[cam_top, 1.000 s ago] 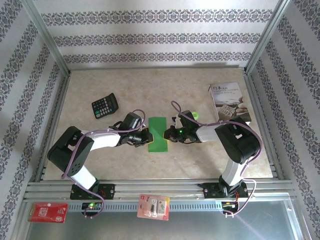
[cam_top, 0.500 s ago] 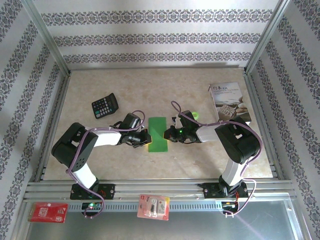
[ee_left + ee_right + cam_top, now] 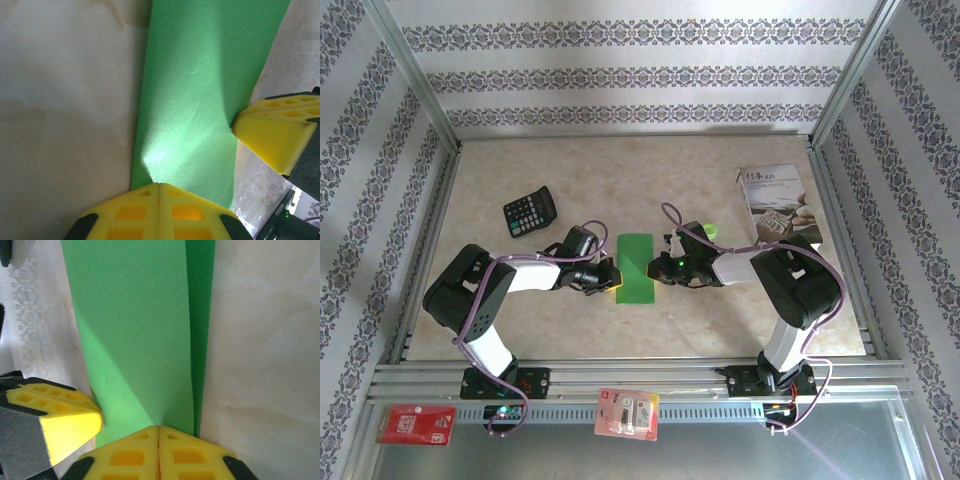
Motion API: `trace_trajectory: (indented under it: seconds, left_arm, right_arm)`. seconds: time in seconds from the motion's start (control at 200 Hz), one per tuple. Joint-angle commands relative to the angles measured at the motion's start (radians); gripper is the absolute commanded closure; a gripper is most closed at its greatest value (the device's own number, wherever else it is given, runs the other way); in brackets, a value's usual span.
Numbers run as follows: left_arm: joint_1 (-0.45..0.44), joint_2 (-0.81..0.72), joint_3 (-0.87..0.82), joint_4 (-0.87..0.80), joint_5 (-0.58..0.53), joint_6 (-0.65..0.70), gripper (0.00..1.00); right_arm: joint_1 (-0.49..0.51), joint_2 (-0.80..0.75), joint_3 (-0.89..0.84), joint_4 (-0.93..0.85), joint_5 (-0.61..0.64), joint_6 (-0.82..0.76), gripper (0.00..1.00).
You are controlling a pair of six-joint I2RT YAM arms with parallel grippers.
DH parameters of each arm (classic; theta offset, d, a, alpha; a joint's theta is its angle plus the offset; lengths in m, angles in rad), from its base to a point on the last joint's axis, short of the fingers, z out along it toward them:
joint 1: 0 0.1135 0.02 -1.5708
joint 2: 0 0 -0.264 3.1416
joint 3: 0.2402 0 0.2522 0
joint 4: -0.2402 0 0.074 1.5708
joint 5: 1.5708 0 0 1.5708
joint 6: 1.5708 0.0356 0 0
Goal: Fold a paper plane with a square sheet of paper (pick it up from the middle)
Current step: First fold the square sheet of paper in half at the center of the table, then first fold in half a square sheet of paper at the center of the table.
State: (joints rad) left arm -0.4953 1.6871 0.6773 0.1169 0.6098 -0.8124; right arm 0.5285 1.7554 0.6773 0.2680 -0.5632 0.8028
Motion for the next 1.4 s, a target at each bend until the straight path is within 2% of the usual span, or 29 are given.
trace_trajectory:
  seconds: [0.0, 0.1, 0.325, 0.52, 0.984, 1.214, 1.394]
  left_arm:
    - [0.015, 0.026, -0.023, -0.145, -0.015, 0.074, 1.00]
    - [0.014, 0.029, -0.015, -0.200, 0.008, 0.133, 1.00]
    - [0.017, 0.007, -0.028, -0.246, 0.065, 0.221, 1.00]
    - [0.024, 0.020, -0.021, -0.255, 0.068, 0.245, 1.00]
    - [0.026, 0.039, -0.026, -0.243, 0.056, 0.226, 1.00]
    - [0.025, 0.045, -0.022, -0.261, 0.046, 0.231, 1.00]
    - [0.025, 0.052, -0.021, -0.298, 0.018, 0.233, 1.00]
  right_arm:
    - [-0.003, -0.033, -0.047, -0.183, 0.114, -0.043, 0.82]
    - [0.001, -0.114, -0.033, -0.185, 0.102, -0.047, 0.77]
    - [0.056, -0.208, 0.016, -0.173, 0.092, -0.043, 0.77]
    - [0.134, -0.107, 0.125, -0.143, 0.089, -0.007, 1.00]
    - [0.178, 0.128, 0.281, -0.082, 0.062, 0.053, 1.00]
    - [0.191, 0.180, 0.317, -0.134, 0.075, 0.044, 1.00]
    - [0.171, 0.212, 0.338, -0.203, 0.137, 0.017, 1.00]
